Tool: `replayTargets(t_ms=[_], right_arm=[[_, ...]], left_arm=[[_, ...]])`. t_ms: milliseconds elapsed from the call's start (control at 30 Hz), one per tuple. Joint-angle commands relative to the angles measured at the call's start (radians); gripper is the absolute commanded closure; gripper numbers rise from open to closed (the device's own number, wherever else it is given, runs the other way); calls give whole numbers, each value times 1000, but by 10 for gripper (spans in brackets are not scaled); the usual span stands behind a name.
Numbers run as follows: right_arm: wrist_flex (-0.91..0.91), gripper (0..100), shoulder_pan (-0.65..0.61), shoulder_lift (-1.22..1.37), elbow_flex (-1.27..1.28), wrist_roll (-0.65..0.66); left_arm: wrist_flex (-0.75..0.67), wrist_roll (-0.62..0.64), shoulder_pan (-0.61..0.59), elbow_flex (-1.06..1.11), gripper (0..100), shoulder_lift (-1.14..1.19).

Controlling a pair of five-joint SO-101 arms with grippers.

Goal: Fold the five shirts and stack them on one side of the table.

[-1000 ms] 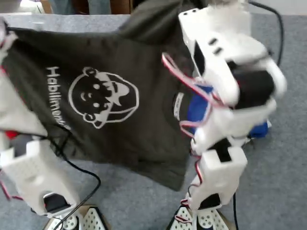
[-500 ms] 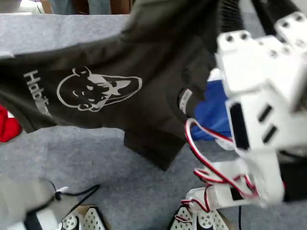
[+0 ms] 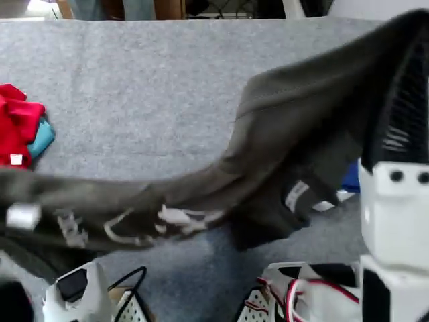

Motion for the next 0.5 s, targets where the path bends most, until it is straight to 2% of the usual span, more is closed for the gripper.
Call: replayTargets(t_ms=[0, 133, 200, 333, 467], right_arm=[[-175, 985, 9, -51, 117, -9], [-336, 985, 5, -102, 308, -11], [-393, 985, -49, -119, 384, -8], [-423, 985, -147, -131, 466, -3], [-423, 985, -175, -111, 469, -3]], left_arm=[[5, -38, -10, 68, 971, -37], [5, -37, -71, 194, 971, -98], [5, -37, -81, 262, 971, -132], [5, -35, -87, 395, 971, -196], [2, -26, -79, 469, 971, -212]])
